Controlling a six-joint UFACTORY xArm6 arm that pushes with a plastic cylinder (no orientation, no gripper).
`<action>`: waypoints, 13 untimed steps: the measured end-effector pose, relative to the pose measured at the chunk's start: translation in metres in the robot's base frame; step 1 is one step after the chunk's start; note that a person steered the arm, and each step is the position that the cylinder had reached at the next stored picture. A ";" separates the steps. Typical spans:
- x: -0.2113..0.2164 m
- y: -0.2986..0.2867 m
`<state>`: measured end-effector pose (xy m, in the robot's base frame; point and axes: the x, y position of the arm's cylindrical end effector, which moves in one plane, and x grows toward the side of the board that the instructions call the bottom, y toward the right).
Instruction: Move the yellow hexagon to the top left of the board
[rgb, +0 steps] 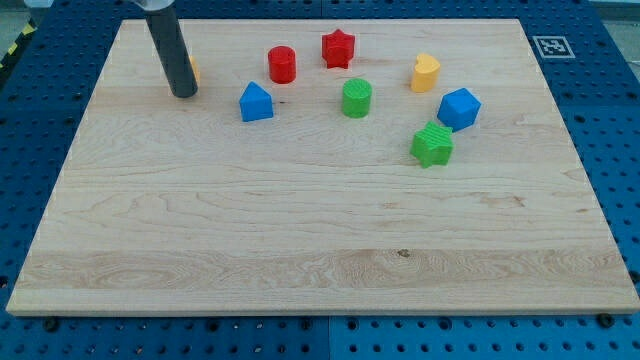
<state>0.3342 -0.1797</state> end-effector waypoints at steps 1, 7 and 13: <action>-0.022 0.000; -0.063 0.023; -0.085 -0.024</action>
<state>0.2490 -0.2040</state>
